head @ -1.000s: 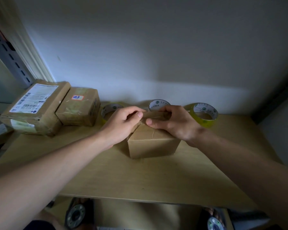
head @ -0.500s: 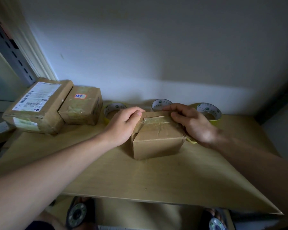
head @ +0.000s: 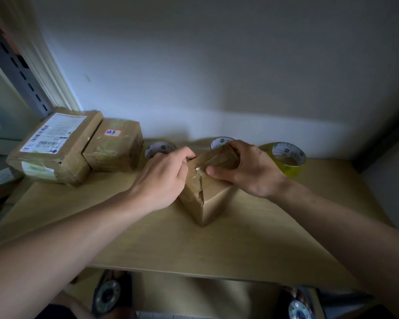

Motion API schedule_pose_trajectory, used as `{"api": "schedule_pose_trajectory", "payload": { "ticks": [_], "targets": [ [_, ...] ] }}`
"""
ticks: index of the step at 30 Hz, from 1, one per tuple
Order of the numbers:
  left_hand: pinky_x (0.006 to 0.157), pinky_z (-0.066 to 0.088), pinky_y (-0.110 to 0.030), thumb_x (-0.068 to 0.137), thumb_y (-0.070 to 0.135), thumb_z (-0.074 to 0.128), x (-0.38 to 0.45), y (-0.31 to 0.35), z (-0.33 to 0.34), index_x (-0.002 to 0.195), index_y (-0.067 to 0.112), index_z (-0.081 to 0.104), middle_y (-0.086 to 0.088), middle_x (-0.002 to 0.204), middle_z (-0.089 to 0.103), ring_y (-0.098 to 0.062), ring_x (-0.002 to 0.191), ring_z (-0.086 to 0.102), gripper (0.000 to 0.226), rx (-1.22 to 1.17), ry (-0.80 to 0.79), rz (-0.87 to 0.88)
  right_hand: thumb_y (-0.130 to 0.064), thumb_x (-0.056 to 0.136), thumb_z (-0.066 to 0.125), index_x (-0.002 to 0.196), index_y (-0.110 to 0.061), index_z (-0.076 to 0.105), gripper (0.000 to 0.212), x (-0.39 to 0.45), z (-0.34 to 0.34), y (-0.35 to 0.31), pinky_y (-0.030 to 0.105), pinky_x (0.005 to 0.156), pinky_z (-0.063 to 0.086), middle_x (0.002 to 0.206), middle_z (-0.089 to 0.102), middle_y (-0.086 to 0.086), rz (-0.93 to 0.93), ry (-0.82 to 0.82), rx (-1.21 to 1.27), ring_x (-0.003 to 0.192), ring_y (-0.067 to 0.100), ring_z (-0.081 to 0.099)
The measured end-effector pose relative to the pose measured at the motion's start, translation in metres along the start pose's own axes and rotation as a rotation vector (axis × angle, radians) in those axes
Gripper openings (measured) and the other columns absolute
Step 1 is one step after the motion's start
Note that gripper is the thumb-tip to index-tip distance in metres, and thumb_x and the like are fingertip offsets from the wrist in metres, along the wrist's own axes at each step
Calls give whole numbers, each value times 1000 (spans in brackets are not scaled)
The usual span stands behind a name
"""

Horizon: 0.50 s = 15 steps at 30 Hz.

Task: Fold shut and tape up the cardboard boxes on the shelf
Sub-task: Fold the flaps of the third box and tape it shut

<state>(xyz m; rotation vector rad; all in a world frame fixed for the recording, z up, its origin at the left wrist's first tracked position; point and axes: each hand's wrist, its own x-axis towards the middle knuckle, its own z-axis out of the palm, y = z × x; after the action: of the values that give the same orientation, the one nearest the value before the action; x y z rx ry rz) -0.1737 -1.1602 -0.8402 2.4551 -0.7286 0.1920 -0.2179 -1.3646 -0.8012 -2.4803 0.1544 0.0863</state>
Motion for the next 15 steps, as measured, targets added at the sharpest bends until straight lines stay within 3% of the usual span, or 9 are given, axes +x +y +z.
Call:
{"api": "schedule_pose_trajectory", "payload": {
  "ticks": [2,4,6,8,10,12,15],
  "targets": [
    [77,51,-48,102,35,36,-2,-5,-3,116,24,62,-2,81,66,-27,85,63,32,-83,-87,-2,-58,82,76,122,-34,63,48,0,-1,1,22,82,42,100,64,-19,-17,33,18,105,9,62],
    [89,50,-49,105,42,37,-3,-5,-5,115,35,62,-8,96,68,-27,95,63,28,-272,-197,-65,-59,84,72,120,-35,62,45,-3,3,-3,25,84,48,102,66,-16,-40,84,-34,104,12,65],
    [97,46,-38,110,34,39,-4,0,-5,112,46,57,-8,113,68,-16,109,62,22,-439,-248,-109,-80,73,63,123,-34,56,68,-7,10,-8,37,92,53,114,65,-9,-67,99,-148,109,18,63],
    [89,44,-14,112,19,39,-4,5,-6,108,48,52,12,109,66,16,100,58,32,-496,-250,-122,-99,53,51,138,-33,44,108,-11,17,-14,48,106,46,135,53,-3,-41,29,-211,128,23,51],
    [80,36,3,111,13,38,-3,8,-6,103,39,54,17,100,61,29,85,51,32,-495,-254,-152,-99,49,54,148,-31,33,122,-12,20,-15,49,116,38,147,41,-2,-24,0,-199,140,25,37],
    [78,39,-1,111,16,38,-2,4,-5,101,25,59,6,97,62,18,79,54,25,-492,-295,-181,-91,56,64,151,-29,32,118,-10,20,-13,47,118,35,149,39,-2,-39,0,-157,142,24,35],
    [90,46,-29,110,29,42,-3,-5,-6,110,14,61,3,97,64,2,79,58,24,-545,-357,-234,-79,66,75,154,-28,35,109,-6,19,-9,40,118,36,150,44,-5,-96,28,-83,141,19,39]
  ]
}}
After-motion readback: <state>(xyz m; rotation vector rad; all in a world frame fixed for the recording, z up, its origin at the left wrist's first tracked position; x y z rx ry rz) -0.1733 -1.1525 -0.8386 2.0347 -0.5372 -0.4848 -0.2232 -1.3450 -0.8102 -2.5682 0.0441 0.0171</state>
